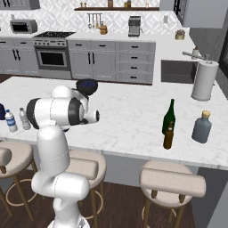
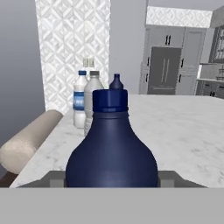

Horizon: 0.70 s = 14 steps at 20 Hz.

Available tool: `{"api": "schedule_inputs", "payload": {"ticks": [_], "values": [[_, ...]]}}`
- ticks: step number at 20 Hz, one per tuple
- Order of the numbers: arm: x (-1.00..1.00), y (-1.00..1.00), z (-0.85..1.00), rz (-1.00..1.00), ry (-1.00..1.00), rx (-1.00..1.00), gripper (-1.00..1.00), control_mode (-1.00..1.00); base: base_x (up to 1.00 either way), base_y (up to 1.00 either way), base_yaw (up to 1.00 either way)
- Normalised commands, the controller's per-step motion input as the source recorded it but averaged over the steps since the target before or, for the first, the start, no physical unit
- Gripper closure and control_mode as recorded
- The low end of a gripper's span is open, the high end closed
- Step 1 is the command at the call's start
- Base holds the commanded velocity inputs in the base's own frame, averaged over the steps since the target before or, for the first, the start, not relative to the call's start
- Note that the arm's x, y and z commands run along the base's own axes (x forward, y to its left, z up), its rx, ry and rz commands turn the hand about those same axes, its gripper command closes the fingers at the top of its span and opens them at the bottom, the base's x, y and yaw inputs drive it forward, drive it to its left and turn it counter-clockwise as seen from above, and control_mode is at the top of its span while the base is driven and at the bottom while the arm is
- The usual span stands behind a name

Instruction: Move the plastic bottles in the middle to the plastics group, and the glass bottles in the middle to the glass group.

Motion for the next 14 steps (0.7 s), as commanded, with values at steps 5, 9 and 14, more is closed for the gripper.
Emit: {"api": "schedule_inputs", "payload": {"ticks": [5,9,14], "values": [[0.0,0.6,0.04,0.02,0.01,0.06,1.0,-1.0,0.0,0.0,0.0],[0.07,0.74,0.06,0.0,0.0,0.1,1.0,-1.0,0.0,0.0,0.0],[0.28,0.7,0.09,0.0,0.0,0.08,1.0,-1.0,0.0,0.0,0.0]]}}
